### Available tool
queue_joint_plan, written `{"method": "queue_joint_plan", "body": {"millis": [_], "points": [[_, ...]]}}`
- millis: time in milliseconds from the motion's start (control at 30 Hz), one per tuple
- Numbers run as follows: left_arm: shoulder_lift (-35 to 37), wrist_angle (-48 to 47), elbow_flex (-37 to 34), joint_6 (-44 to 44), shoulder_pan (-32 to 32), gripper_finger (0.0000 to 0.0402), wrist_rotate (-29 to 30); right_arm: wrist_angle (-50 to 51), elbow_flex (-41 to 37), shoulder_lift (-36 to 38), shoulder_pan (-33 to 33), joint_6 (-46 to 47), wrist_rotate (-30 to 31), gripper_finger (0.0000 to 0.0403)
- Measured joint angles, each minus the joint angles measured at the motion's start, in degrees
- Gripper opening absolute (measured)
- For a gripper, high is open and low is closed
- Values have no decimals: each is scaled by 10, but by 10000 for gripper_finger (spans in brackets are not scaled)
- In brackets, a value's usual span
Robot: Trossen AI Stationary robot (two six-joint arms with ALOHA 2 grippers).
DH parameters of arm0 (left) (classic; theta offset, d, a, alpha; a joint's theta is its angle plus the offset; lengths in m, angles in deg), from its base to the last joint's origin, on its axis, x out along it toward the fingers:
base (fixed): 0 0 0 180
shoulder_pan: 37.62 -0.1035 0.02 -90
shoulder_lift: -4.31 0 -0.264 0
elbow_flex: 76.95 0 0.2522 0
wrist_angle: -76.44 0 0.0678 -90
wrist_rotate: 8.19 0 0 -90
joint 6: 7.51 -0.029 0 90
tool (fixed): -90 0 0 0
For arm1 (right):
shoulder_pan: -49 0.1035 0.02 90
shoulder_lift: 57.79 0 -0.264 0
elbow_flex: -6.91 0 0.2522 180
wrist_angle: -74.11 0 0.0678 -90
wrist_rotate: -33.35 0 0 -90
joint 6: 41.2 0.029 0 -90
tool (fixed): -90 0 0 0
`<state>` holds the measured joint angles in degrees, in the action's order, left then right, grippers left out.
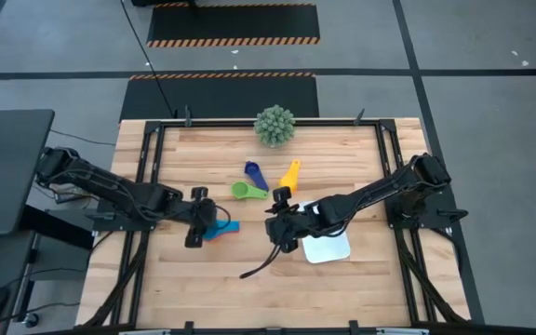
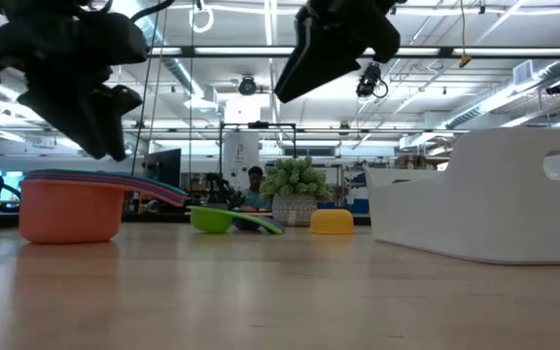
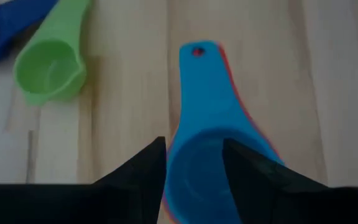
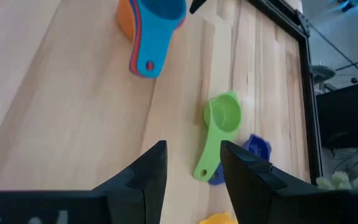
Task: Nest measuring cups in basket
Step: Stack the light blue measuring cup into the red measuring cup
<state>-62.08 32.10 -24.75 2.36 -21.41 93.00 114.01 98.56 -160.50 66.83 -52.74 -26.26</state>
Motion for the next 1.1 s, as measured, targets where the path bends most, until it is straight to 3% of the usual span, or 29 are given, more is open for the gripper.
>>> {"method": "queue_joint_plan", "body": {"millis": [233,333,700,1100], "points": [[0,-19,0,-1,-34,146,-67,-90,-111,56,0,9,1,156],[0,-41,0,-4,-42,145,-57,-145,-154,85,0,8,1,156],[-37,-52,-1,-10,-86,189,-98,-253,-220,129,-2,-21,-50,155],[-143,109,-1,-50,-87,188,-100,-257,-223,124,-11,-22,-49,152]]}}
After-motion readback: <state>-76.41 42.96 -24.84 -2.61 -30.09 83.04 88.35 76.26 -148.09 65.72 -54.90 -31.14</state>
